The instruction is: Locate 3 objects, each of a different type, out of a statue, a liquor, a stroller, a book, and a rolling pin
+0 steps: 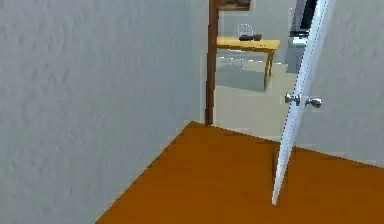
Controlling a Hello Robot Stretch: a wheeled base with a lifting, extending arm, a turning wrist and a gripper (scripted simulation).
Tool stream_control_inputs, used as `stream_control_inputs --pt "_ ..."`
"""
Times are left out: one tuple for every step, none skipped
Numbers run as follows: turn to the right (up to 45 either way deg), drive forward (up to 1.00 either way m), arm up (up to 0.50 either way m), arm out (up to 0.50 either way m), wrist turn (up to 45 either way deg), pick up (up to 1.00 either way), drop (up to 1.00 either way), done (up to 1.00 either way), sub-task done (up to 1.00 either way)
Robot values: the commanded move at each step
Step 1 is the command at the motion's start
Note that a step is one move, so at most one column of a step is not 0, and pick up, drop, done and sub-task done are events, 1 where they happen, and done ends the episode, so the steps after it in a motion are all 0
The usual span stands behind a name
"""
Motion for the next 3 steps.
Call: stream_control_inputs --pt "0.0 1.00 0.00 0.00 0.0 0.00 0.00 0.00 0.00" --pt "-9.0 0.00 0.00 0.00 0.0 0.00 0.00 0.00 0.00" --pt "0.0 0.35 0.00 0.00 0.0 0.00 0.00 0.00 0.00"
